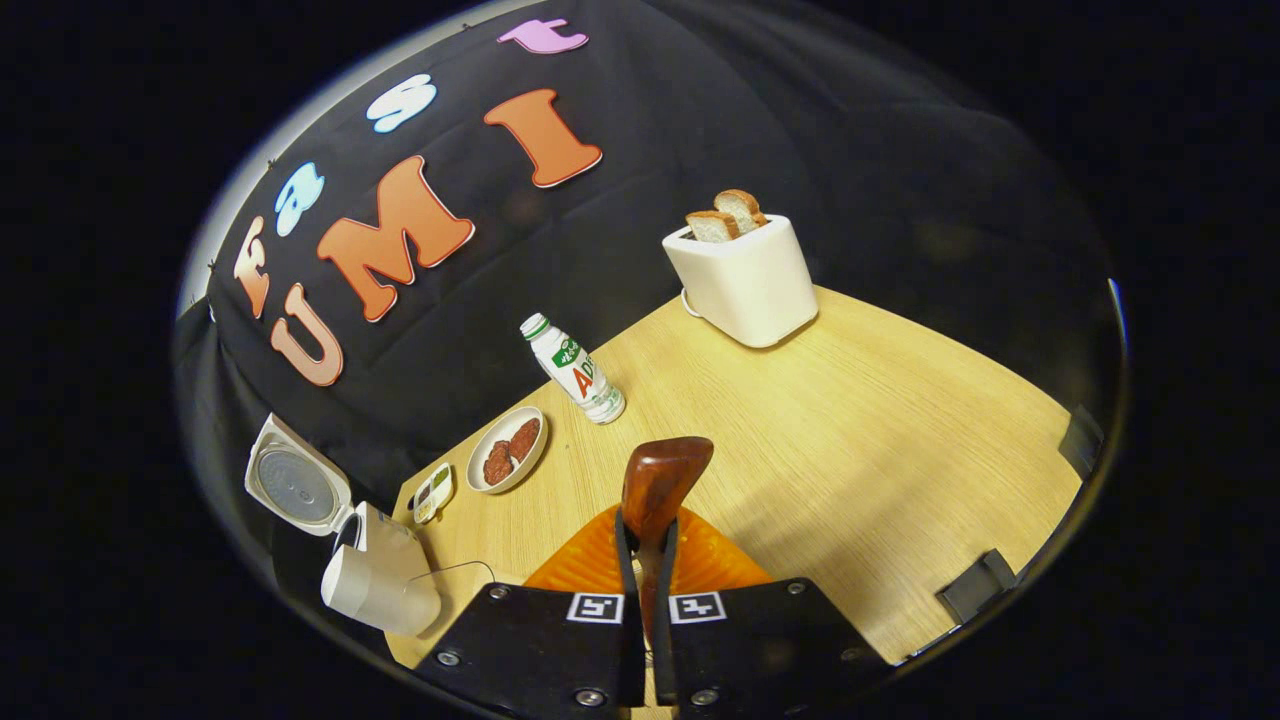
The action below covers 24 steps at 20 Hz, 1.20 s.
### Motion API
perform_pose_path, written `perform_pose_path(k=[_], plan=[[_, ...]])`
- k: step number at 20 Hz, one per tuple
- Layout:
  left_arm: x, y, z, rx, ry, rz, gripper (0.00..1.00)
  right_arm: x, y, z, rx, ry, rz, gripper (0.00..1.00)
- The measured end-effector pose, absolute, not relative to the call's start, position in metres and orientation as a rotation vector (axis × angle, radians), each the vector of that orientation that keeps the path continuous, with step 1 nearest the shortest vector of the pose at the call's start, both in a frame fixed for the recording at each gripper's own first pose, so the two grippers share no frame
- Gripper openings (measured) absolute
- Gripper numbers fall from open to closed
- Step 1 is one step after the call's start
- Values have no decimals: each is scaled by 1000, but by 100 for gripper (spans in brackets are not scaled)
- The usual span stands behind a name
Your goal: Close the left gripper, press the button to open the rice cooker; take a wooden spoon from the chopstick holder with the right hand, scoop a spoonful of rice and pour it into the rice cooker, then put the wooden spoon back into the chopstick holder.
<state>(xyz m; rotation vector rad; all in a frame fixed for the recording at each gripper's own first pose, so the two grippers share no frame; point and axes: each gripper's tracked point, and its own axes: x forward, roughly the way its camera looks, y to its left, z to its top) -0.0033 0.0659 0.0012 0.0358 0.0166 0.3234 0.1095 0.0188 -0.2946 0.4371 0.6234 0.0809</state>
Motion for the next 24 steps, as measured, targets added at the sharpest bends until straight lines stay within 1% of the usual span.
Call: perform_pose_path(k=[3,8,11,14,17,20,24], plan=[[-1,69,1,50,21,303,100,105,19,-272,395,595,64,2],[6,75,-6,45,36,239,100,94,35,-208,255,469,68,2],[14,85,-13,19,55,205,100,80,64,-172,218,403,113,2],[20,100,-14,10,56,190,100,69,101,-153,196,364,168,2],[23,115,-17,19,62,185,100,63,138,-151,158,337,220,2],[24,130,-14,28,53,183,100,61,174,-162,125,316,280,2],[27,145,-18,37,64,188,100,64,200,-202,-2,333,303,2]])
